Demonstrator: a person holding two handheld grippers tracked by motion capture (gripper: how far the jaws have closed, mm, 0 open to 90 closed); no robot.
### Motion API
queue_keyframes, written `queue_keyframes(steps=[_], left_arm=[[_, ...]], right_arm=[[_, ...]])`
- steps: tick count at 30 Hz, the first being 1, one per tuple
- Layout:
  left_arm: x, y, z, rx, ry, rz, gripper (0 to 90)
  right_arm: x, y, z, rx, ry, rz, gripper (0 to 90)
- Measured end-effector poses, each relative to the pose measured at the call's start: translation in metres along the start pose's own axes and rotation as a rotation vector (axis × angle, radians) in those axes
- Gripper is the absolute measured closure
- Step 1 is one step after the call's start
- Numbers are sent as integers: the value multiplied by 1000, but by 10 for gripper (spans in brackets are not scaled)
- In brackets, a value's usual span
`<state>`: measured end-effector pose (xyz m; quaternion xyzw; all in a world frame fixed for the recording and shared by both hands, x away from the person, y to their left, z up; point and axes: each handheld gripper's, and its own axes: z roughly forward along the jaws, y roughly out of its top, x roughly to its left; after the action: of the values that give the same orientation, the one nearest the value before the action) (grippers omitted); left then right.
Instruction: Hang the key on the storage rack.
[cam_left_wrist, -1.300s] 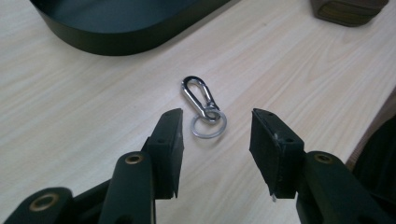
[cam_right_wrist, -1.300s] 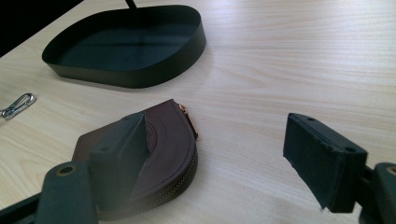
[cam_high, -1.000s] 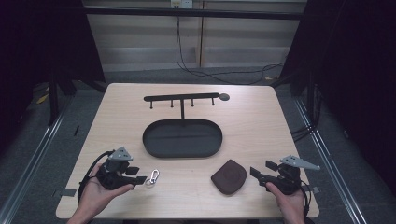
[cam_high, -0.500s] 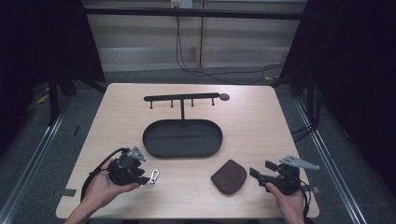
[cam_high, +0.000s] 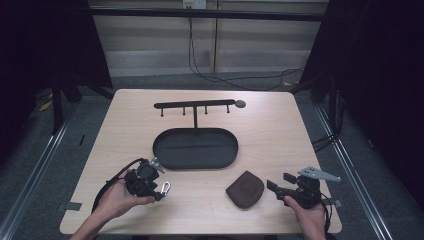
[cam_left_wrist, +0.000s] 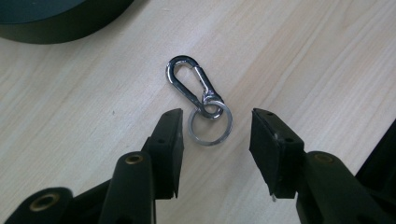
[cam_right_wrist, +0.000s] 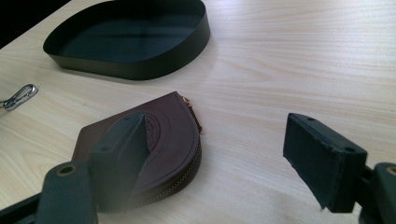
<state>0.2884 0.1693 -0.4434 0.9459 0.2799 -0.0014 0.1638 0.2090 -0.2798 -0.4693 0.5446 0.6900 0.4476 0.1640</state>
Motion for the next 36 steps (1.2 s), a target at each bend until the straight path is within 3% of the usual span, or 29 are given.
queue_keyframes(steps=[6,12,25,30,32,36], left_arm=[[3,3,8,34,-4,12,545],[5,4,13,34,-16,26,531],[2,6,23,71,5,49,515],[-1,6,25,86,29,58,563],[0,6,25,89,28,61,629],[1,7,25,88,23,54,645]], right_arm=[[-1,0,1,2,2,-2,224],[0,0,1,8,5,-1,224],[-1,-1,2,20,6,8,224],[-1,-1,2,23,6,6,224],[-1,-1,3,24,7,7,224],[-1,-1,3,26,9,7,224]])
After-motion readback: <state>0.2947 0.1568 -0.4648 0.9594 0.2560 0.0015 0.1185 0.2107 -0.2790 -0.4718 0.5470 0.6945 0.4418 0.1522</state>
